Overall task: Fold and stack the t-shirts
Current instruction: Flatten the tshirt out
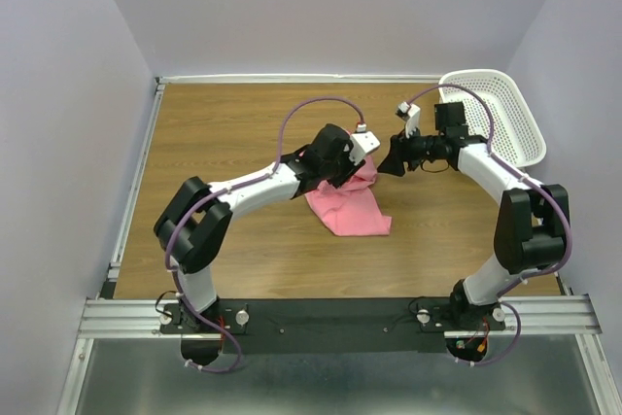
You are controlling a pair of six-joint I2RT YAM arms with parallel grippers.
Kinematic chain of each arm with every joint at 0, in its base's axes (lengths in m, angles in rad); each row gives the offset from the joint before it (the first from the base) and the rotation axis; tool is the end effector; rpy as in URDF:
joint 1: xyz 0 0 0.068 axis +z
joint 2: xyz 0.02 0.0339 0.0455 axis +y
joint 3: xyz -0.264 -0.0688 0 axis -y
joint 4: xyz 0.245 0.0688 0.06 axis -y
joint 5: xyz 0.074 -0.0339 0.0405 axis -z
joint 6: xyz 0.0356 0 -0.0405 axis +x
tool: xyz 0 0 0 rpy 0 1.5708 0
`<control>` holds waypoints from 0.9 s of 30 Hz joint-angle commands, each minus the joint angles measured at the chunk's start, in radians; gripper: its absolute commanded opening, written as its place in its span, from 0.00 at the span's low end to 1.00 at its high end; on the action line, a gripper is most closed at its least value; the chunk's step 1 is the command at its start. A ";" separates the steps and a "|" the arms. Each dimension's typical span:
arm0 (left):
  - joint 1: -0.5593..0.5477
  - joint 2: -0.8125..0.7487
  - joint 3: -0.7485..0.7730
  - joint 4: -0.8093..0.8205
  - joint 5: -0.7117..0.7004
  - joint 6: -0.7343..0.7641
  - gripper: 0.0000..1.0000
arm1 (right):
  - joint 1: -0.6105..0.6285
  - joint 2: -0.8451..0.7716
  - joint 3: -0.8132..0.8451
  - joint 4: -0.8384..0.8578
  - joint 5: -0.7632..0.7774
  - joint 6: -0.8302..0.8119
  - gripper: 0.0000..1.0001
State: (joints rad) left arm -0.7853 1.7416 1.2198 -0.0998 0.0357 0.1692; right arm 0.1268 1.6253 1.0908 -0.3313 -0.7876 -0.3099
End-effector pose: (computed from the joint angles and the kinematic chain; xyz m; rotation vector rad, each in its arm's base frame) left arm 0.2793 -0.2811 0.2397 1.0370 1.9611 -0.3833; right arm 0.3341 0.0680 0.2284 -0.8211 2.1169 0.8532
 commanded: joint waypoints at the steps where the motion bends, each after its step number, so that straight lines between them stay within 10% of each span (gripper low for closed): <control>1: -0.043 0.071 0.070 -0.092 -0.115 0.032 0.47 | -0.021 -0.007 0.024 -0.006 0.019 0.020 0.66; 5: -0.060 0.122 0.115 -0.132 -0.152 0.044 0.44 | -0.044 -0.004 0.024 -0.006 0.008 0.025 0.66; 9: -0.065 0.130 0.151 -0.153 -0.252 0.036 0.00 | -0.052 -0.007 0.023 -0.008 0.016 0.025 0.66; 27: -0.060 -0.413 0.351 -0.063 -0.224 -0.115 0.00 | -0.055 -0.005 0.017 -0.060 -0.163 0.002 0.66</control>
State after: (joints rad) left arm -0.8505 1.3071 1.5879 -0.1394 -0.1894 0.0864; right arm 0.0772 1.6253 1.0916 -0.3546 -0.8581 -0.2958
